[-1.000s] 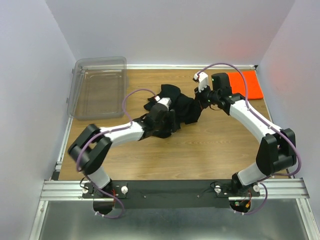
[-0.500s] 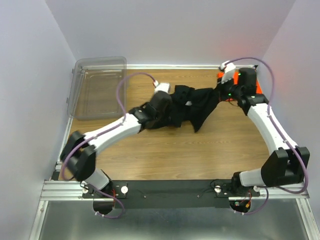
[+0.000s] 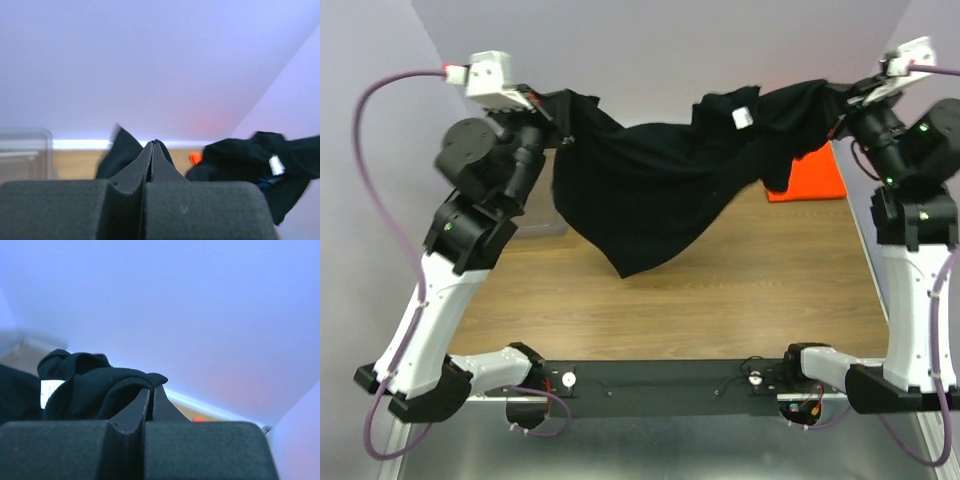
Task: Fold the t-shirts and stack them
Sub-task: Flatten the tshirt out
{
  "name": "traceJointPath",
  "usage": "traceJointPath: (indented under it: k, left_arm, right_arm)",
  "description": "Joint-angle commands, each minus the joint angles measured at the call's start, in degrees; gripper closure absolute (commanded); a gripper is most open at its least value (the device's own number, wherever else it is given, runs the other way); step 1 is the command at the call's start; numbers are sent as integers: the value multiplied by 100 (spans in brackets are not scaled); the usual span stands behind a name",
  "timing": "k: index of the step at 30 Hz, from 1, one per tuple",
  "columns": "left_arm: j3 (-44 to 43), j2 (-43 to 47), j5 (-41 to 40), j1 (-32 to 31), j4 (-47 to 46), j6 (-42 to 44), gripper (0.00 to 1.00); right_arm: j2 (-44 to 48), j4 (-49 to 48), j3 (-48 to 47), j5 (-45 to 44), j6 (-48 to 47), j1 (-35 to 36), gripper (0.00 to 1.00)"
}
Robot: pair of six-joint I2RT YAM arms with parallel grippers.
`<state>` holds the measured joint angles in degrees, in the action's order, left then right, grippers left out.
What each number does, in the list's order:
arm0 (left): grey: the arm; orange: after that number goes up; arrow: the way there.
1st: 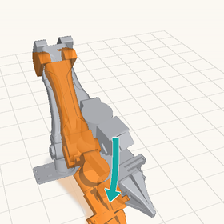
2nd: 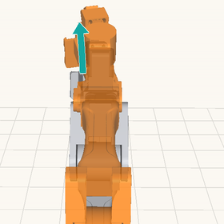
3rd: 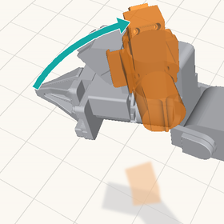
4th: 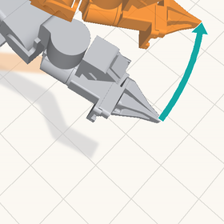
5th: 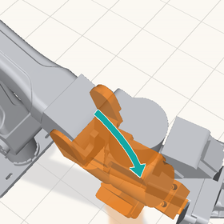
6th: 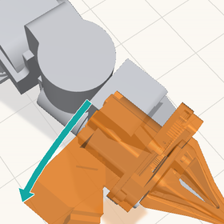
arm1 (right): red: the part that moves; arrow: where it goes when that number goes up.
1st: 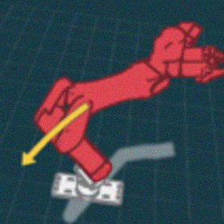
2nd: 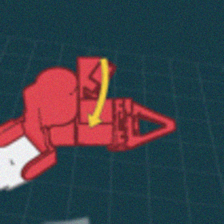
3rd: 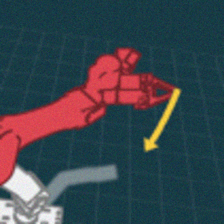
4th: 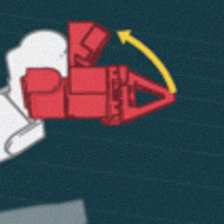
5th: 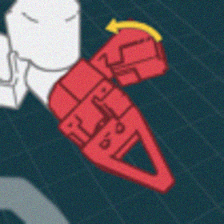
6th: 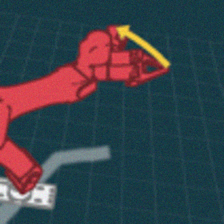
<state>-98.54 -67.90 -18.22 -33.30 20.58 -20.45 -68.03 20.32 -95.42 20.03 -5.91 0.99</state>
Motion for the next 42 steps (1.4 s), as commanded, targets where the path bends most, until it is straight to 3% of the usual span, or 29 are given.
traceJointPath:
  k: [1,9,15,22,26,32,36,37,42]
  left_arm:
    - [-376,250,-638,69,227,418,100]
    - [344,1261,-2042,78,210,717,100]
    - [661,1578,-2353,87,350,788,100]
    - [538,1271,-1747,87,245,832,100]
    - [380,840,-1396,174,298,832,100]
    - [1125,550,-341,587,52,647,100]
    - [1566,699,98,834,-212,638,100]
    - [1575,769,134,843,-264,673,100]
    - [1452,1559,493,843,-651,805,100]
  right_arm:
    - [132,209,-670,-989,12,-73,100]
    - [387,350,-690,-2512,-884,-64,99]
    - [580,719,-654,-2241,-824,-64,99]
    - [370,1123,-803,-739,-60,-64,99]
    - [491,1150,-558,-834,12,-64,99]
    - [1195,1168,1296,-1362,-550,-64,99]
    - [1722,1342,1790,-266,-937,-73,99]
    - [1758,1561,1642,381,-999,-73,99]
    - [1565,2046,562,1617,-623,-64,99]
